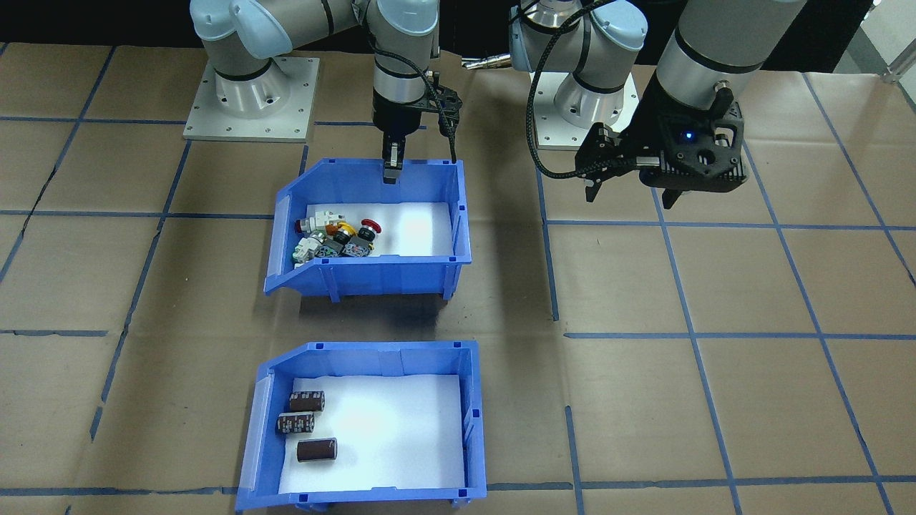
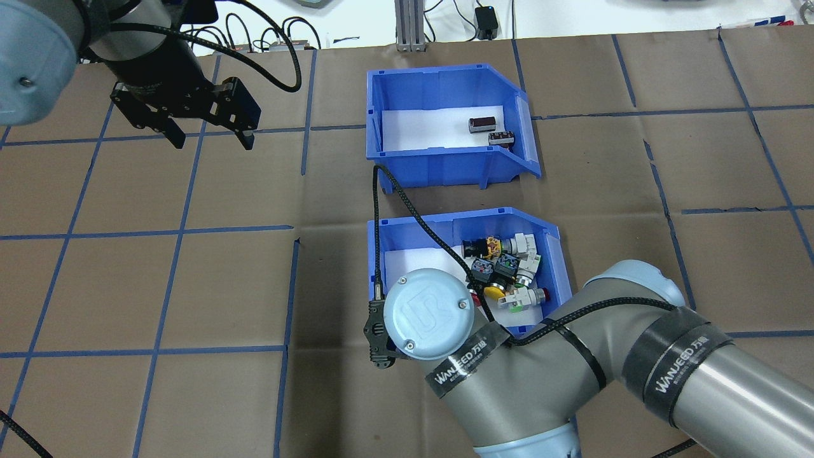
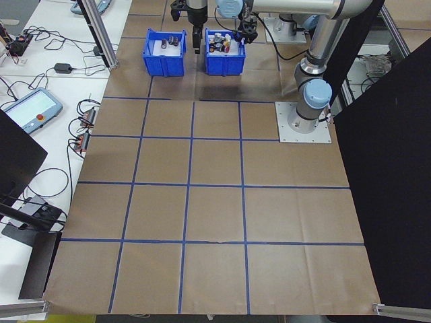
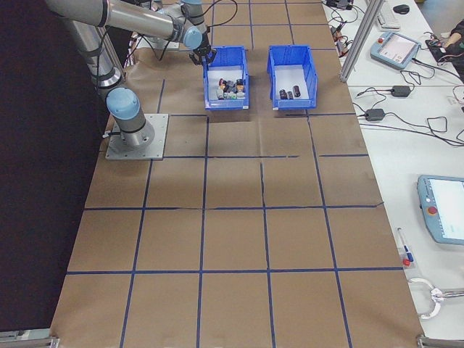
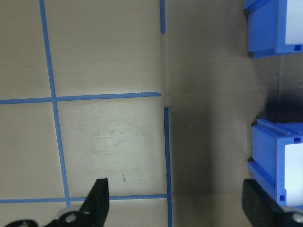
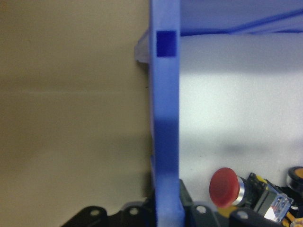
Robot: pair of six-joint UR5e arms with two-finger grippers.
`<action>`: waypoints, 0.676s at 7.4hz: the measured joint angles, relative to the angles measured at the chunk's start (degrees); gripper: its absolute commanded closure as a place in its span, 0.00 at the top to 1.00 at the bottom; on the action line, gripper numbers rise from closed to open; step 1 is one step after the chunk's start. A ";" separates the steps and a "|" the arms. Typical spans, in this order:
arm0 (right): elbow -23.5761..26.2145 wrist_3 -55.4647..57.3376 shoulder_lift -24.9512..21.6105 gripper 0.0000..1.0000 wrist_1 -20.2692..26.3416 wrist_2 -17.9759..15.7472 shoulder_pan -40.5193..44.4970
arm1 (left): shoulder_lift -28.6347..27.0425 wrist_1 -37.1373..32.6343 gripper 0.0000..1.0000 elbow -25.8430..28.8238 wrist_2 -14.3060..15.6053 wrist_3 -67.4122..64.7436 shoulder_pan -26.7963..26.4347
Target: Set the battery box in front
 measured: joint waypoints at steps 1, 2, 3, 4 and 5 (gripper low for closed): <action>-0.20 0.13 -0.15 1.00 0.31 -0.18 -0.21 | 0.85 -1.06 0.99 -0.46 -0.07 0.94 -0.02; -0.68 0.19 -0.68 1.00 0.74 -0.31 -0.74 | 2.19 -1.66 0.99 -1.90 -0.08 1.27 -0.03; -1.80 0.22 -1.69 1.00 2.29 -0.33 -1.38 | 3.67 -1.65 0.99 -3.83 0.12 1.43 0.03; -3.84 0.22 -3.30 1.00 6.04 -0.27 -2.62 | 4.63 -1.41 1.00 -5.07 0.37 1.52 0.16; -6.34 0.19 -5.18 1.00 10.95 -0.16 -5.44 | 5.07 -1.29 1.00 -5.61 0.54 1.55 0.25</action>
